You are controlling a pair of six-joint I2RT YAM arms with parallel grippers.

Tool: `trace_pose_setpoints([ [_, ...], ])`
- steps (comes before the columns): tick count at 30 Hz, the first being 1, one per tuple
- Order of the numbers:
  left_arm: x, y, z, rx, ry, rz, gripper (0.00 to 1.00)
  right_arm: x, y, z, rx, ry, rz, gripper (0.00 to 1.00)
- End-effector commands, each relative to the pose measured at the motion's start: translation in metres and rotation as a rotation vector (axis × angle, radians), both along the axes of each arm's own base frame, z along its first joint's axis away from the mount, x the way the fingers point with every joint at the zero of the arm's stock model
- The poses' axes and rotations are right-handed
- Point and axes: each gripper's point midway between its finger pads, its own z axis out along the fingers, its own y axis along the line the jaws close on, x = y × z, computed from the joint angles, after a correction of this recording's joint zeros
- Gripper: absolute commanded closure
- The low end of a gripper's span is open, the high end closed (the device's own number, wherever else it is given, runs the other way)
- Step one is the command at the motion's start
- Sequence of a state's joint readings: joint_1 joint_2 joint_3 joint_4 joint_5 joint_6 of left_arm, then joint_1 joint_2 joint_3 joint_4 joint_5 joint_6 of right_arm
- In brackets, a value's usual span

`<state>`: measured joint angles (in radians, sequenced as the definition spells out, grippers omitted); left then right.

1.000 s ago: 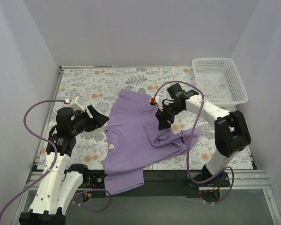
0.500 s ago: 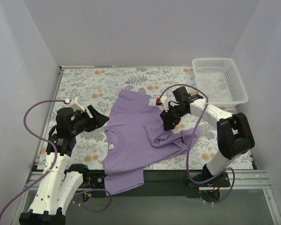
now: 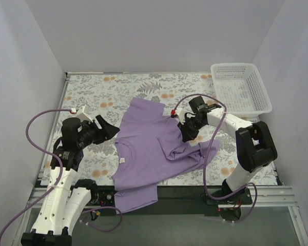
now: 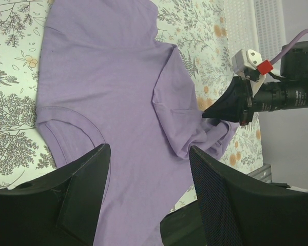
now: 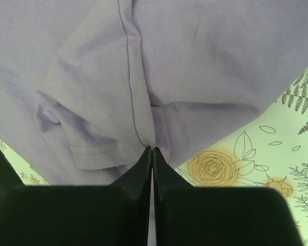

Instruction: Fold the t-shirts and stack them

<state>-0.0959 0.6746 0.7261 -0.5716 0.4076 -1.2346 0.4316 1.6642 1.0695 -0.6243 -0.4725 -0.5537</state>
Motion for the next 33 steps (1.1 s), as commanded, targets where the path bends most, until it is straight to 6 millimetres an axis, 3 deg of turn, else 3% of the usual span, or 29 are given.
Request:
trace_pose_setpoints([
  [1, 0.0, -0.001, 0.004, 0.004, -0.022, -0.012, 0.38, 0.013, -0.004, 0.019, -0.024, -0.068, 0.011, 0.99],
  [8, 0.005, -0.003, 0.005, 0.002, -0.024, -0.021, 0.38, 0.057, -0.046, 0.068, -0.079, -0.293, -0.1, 0.99],
  [12, 0.015, -0.008, 0.008, -0.033, -0.03, -0.029, 0.38, 0.069, -0.06, 0.075, -0.096, -0.332, -0.122, 0.99],
  [15, 0.036, -0.013, 0.005, -0.06, -0.021, -0.034, 0.38, 0.078, -0.065, 0.077, -0.112, -0.348, -0.136, 0.99],
  [21, 0.104, -0.024, -0.028, -0.041, 0.039, -0.085, 0.43, 0.088, -0.08, 0.067, -0.134, -0.347, -0.183, 0.99],
  [25, 0.176, -0.026, -0.052, 0.025, 0.042, -0.099, 0.44, 0.092, -0.086, 0.066, -0.12, -0.347, -0.2, 0.99],
  [27, 0.2, -0.028, -0.061, 0.057, 0.045, -0.122, 0.46, 0.093, -0.087, 0.065, -0.109, -0.342, -0.205, 0.99],
  [28, 0.209, -0.028, -0.09, 0.067, 0.122, -0.129, 0.48, 0.092, -0.088, 0.065, -0.09, -0.335, -0.207, 0.99],
  [29, 0.23, -0.03, -0.076, 0.075, 0.079, -0.141, 0.5, 0.091, -0.087, 0.064, -0.079, -0.33, -0.205, 0.99],
  [30, 0.237, -0.032, -0.081, 0.077, 0.089, -0.154, 0.52, 0.089, -0.086, 0.062, -0.066, -0.32, -0.205, 0.99],
  [31, 0.246, -0.032, -0.102, 0.086, 0.139, -0.159, 0.53, 0.087, -0.084, 0.06, -0.036, -0.304, -0.203, 0.99],
  [32, 0.262, -0.034, -0.092, 0.088, 0.109, -0.163, 0.54, 0.084, -0.083, 0.058, -0.025, -0.296, -0.199, 0.99],
  [33, 0.268, -0.032, -0.099, 0.11, 0.124, -0.161, 0.54, 0.083, -0.082, 0.057, -0.016, -0.29, -0.197, 0.99],
])
